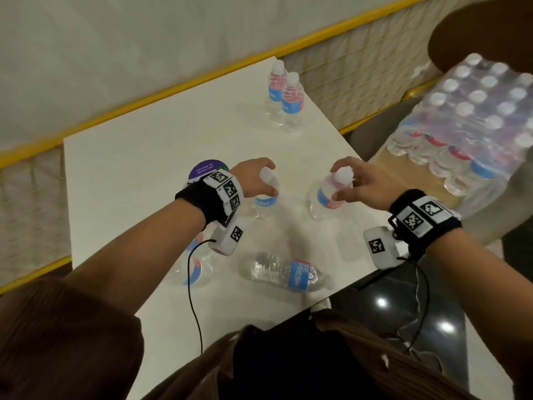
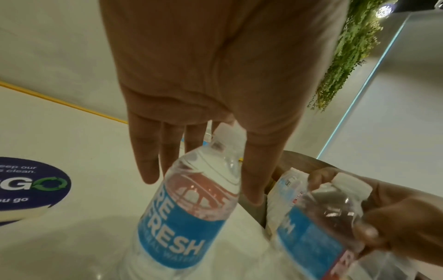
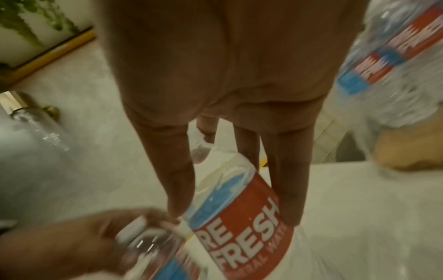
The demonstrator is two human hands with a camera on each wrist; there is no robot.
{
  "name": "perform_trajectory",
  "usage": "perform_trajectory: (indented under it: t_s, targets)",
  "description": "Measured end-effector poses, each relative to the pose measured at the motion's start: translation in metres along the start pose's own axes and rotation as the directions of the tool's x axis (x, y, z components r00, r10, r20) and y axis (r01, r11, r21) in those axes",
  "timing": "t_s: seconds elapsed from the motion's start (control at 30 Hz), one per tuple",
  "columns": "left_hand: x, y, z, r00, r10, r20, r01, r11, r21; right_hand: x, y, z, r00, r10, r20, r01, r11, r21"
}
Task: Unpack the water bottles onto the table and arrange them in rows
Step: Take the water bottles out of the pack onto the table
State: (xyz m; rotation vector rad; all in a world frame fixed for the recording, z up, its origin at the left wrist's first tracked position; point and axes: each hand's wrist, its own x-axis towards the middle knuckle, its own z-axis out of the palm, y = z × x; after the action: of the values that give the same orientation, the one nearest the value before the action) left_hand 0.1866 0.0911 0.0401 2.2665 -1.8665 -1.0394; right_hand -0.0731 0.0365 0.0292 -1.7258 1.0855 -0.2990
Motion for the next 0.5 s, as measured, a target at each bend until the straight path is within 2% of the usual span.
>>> perform_trajectory:
  t_s: [0.13,0.3,0.37,0.43,0.5]
  targets:
    - [-0.014,-0.004,-0.002,0.999,0.032,-0.025,-0.033,0.999,-0.032,0.003,-0.014,0.056,0.987,-0.057,0.148,0.073,0.991,-0.11]
    - [-0.044,-0.028,-0.019,0.997,0.054,-0.053,-0.055,0.999,-0.002,0.009,-0.028,0.098,0.974,-0.04,0.223,0.069,0.99,-0.122]
    - [-0.059,-0.042,-0.031,0.997,0.053,-0.058,-0.053,0.999,0.008,0.008,-0.031,0.104,0.976,0.022,0.217,0.007,0.991,-0.134]
    - [-0.071,-0.059,-0.042,0.997,0.044,-0.061,-0.043,0.999,0.017,0.004,-0.03,0.1,0.971,0.166,0.175,-0.12,0.961,-0.248]
    - [-0.08,-0.076,-0.048,0.998,0.017,-0.06,-0.015,0.999,0.044,-0.008,-0.025,0.097,0.917,0.359,0.174,-0.232,0.834,-0.5]
